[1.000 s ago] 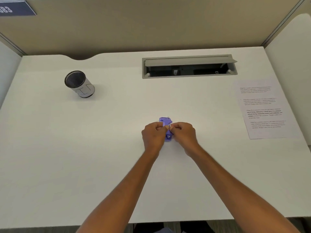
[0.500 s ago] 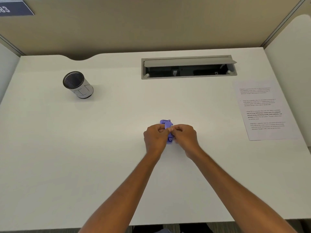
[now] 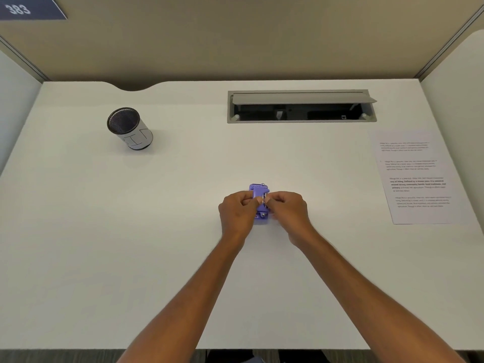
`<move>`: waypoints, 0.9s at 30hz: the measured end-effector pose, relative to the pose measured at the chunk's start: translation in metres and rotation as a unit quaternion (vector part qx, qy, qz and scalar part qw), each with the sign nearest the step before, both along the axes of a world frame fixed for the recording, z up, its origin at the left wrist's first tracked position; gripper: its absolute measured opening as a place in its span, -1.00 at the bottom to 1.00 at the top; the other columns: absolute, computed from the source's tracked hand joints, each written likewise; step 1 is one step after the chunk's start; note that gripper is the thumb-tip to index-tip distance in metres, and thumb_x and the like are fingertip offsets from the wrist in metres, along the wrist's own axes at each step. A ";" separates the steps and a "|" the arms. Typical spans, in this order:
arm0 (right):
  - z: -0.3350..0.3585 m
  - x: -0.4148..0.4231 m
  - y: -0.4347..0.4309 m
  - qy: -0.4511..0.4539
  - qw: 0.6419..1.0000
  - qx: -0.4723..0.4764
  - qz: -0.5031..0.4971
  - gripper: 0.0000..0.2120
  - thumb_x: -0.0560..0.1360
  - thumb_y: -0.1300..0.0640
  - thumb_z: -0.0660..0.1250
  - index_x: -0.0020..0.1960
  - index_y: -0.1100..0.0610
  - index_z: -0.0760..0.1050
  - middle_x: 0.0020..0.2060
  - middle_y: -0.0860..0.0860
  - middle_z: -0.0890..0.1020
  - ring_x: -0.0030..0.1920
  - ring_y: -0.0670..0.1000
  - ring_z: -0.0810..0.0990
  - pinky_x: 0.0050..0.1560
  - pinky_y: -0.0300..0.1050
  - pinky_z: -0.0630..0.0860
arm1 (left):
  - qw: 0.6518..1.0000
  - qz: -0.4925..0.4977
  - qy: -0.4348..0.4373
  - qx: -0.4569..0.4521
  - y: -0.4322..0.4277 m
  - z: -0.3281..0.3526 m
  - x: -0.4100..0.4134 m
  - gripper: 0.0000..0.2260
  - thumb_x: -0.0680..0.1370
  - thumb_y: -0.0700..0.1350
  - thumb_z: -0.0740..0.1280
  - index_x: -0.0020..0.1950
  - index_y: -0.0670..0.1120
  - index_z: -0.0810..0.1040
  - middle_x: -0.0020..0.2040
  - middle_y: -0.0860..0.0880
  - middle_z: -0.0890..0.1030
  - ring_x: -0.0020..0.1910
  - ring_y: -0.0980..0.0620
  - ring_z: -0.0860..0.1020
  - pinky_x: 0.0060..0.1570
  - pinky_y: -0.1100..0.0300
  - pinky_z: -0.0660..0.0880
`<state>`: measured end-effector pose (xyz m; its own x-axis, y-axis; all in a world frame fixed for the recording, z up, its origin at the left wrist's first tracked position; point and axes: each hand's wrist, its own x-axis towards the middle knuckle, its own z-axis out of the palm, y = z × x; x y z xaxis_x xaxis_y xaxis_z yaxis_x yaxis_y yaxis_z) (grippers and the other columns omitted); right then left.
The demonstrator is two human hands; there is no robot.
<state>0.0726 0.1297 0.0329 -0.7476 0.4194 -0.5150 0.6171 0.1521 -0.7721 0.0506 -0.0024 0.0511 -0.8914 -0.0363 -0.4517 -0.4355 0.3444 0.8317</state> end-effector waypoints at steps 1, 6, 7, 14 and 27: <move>0.003 -0.002 -0.004 0.004 1.000 -0.005 0.004 -0.80 0.64 0.13 0.41 -0.07 0.14 0.77 -0.11 0.10 0.81 0.01 0.23 0.76 0.09 0.22 0.70 | 1.000 0.006 0.005 0.003 -0.005 0.003 -0.001 -0.90 0.62 -0.12 0.51 -0.08 0.00 0.80 -0.15 -0.07 0.82 -0.06 -0.16 0.77 0.09 -0.13 0.69; 0.017 -0.016 -0.032 0.022 0.999 -0.023 0.032 -0.79 0.63 0.13 0.41 -0.05 0.21 0.76 -0.05 0.21 0.79 -0.11 0.16 0.68 0.08 0.25 0.69 | 0.999 0.032 0.022 0.013 -0.038 0.015 -0.006 -0.81 0.61 -0.09 0.51 -0.13 0.20 0.75 -0.19 0.12 0.81 -0.06 -0.02 0.78 0.09 -0.02 0.71; 0.020 -0.019 -0.040 0.024 0.999 -0.028 0.036 -0.80 0.63 0.13 0.42 -0.04 0.22 0.76 -0.05 0.20 0.80 -0.11 0.16 0.69 0.11 0.27 0.69 | 0.999 0.037 0.026 0.013 -0.046 0.017 -0.008 -0.78 0.62 -0.09 0.50 -0.14 0.22 0.74 -0.19 0.13 0.81 -0.06 -0.03 0.78 0.09 -0.02 0.70; 0.036 -0.047 -0.108 0.035 0.995 -0.064 0.066 -0.81 0.63 0.22 0.38 -0.05 0.22 0.76 -0.06 0.20 0.80 -0.15 0.06 0.67 0.13 0.21 0.71 | 0.995 0.082 0.057 0.014 -0.118 0.029 -0.025 -0.79 0.64 -0.12 0.46 -0.05 0.21 0.76 -0.14 0.10 0.83 -0.02 -0.06 0.80 0.19 -0.07 0.70; 0.019 -0.099 -0.247 0.003 0.988 -0.113 0.101 -0.80 0.59 0.31 0.31 0.02 0.40 0.69 -0.01 0.40 0.73 -0.15 0.11 0.57 -0.04 0.07 0.59 | 0.989 0.133 0.060 -0.014 -0.255 0.013 -0.066 -0.81 0.66 -0.13 0.45 -0.04 0.16 0.76 -0.08 0.07 0.81 0.07 -0.20 0.78 0.22 -0.05 0.68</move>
